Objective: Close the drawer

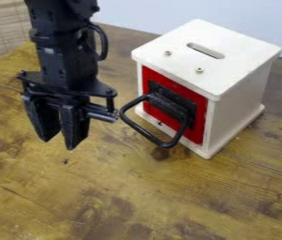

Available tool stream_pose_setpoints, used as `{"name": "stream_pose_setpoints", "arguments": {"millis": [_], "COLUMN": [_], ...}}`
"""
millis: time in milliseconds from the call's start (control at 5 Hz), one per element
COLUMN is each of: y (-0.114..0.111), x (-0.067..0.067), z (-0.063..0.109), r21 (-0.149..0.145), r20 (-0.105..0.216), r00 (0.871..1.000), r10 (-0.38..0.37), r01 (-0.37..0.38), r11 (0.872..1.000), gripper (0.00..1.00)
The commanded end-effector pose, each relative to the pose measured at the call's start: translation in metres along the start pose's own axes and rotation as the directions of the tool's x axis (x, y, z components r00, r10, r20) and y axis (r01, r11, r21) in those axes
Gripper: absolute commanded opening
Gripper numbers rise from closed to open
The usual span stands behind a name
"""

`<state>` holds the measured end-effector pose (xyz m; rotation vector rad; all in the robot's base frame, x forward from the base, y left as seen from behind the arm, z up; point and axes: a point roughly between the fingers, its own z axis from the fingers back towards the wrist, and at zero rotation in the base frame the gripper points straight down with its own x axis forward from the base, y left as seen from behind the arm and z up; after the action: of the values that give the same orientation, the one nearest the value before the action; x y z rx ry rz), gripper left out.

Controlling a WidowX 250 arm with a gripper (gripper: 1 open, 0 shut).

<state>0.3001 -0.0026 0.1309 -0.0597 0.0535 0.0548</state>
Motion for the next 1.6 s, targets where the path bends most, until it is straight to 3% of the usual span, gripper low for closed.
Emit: {"name": "stream_pose_setpoints", "arguments": {"millis": [0,1000,1200,1400], "y": [0.0033,0.0018,0.0042,0.0067], "x": [0.0066,0.0108,0.0133,0.0157], "z": [0.0271,0.0192,0.0184,0.0174], "r21": [0.007,0.033,0.033,0.033], "r20": [0.110,0.126,0.127,0.128], "r00": [0.994,0.992,0.992,0.992], "r10": [0.007,0.006,0.006,0.005], "r01": [-0.008,-0.010,-0.010,-0.010], "r11": [1.000,0.999,0.999,0.999], "gripper": [0.00,0.00,1.00,1.00]}}
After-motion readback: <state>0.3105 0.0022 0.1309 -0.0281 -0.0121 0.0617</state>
